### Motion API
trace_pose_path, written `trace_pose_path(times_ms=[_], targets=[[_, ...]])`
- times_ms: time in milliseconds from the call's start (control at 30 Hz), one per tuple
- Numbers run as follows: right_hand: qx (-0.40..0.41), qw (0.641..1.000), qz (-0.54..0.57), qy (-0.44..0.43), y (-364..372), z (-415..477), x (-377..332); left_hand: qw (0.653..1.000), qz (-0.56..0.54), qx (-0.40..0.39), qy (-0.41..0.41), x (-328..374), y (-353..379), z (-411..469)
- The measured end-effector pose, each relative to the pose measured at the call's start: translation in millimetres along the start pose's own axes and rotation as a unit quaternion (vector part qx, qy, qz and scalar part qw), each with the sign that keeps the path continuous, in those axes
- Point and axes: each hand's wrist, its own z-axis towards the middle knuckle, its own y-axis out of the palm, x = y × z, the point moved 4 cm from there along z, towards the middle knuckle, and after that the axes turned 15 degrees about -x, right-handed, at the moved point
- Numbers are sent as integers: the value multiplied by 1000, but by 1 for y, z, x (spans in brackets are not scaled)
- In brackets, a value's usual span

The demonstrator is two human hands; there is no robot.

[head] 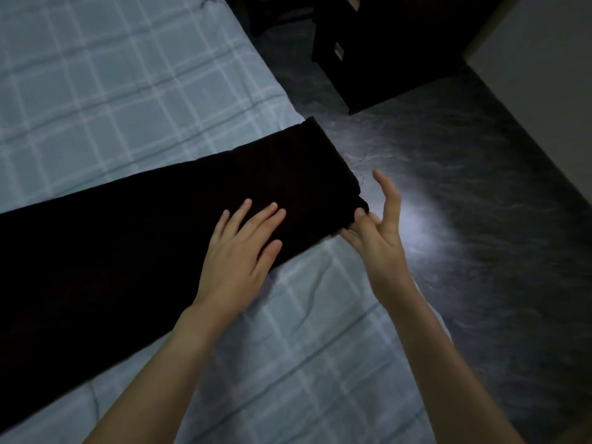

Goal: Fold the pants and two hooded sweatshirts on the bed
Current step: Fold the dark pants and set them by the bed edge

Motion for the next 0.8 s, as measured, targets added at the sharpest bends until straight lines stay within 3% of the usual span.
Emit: trace_pose_path(times_ms=[67, 133, 200, 300, 433, 533, 600, 800], targets=[[-59, 995, -79, -24, 9, 0, -6, 1000, 3, -1, -3, 0, 0, 0], [-91, 985, -143, 12, 21, 0, -3, 1000, 11, -7, -7, 1, -2, -1], [-52, 991, -107, 68, 29, 3, 2, 1000, 11, -16, -9, 3, -3, -1], [73, 992, 46, 89, 29, 8, -2, 1000, 5, -25, -1, 7, -6, -3], [120, 991, 59, 15, 21, 4, -7, 999, 33, -4, 23, 9, -12, -11], [160, 980, 79, 88, 17, -2, 14, 995, 81, -50, 35, 11, 2, -14], [155, 980, 62, 108, 18, -3, 18, 993, 93, -63, 26, 9, 9, -15], [107, 987, -68, 97, 30, -11, 9, 999, -33, -30, 27, -3, -7, -25]])
